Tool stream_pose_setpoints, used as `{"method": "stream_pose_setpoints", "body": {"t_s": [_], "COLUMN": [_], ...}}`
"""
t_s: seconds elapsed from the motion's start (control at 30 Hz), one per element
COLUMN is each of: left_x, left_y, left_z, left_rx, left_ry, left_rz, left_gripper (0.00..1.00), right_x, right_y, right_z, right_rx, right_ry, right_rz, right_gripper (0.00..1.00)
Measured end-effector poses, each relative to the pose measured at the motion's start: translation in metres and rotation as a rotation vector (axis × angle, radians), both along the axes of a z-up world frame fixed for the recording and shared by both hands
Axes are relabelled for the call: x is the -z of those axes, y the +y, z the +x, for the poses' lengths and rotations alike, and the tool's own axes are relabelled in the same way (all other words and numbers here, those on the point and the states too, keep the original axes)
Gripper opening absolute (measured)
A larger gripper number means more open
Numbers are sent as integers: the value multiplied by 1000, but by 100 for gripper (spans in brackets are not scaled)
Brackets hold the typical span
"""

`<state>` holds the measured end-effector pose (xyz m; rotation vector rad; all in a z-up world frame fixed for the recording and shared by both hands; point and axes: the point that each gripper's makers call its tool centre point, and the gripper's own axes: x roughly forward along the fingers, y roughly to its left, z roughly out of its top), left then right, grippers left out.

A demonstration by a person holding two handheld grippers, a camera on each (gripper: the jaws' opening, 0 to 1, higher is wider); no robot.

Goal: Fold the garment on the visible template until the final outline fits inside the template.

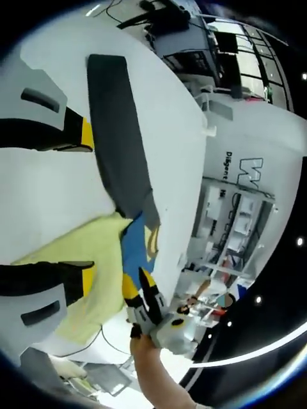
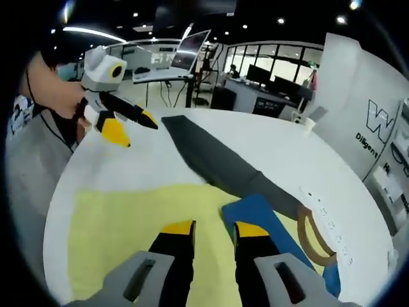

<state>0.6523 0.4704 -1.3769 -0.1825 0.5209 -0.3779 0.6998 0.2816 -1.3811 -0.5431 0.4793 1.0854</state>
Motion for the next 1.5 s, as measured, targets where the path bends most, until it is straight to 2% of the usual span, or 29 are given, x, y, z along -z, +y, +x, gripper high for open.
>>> {"method": "stream_pose_setpoints", "body": {"t_s": [0.17, 0.33, 0.57, 0.87, 1.23, 1.5], "left_x": [5, 17, 24, 36, 51, 48], "left_y": [29, 58, 99, 142, 167, 164], "left_z": [9, 12, 17, 11, 19, 18], "left_rx": [-60, -134, -239, -402, -497, -563], "left_ry": [11, 52, 76, 136, 180, 184], "left_rz": [8, -7, -13, -54, -94, -94], "left_gripper": [68, 63, 57, 46, 38, 22], "right_x": [-4, -10, -15, -29, -42, -51], "right_y": [-13, -27, -53, -83, -116, -136], "right_z": [-5, -12, -15, -20, -27, -32], "right_rx": [28, 45, 89, 141, 192, 239], "right_ry": [16, 10, -6, -38, -78, -104], "right_rz": [47, 71, 80, 93, 82, 83], "right_gripper": [25, 28, 28, 28, 26, 24]}}
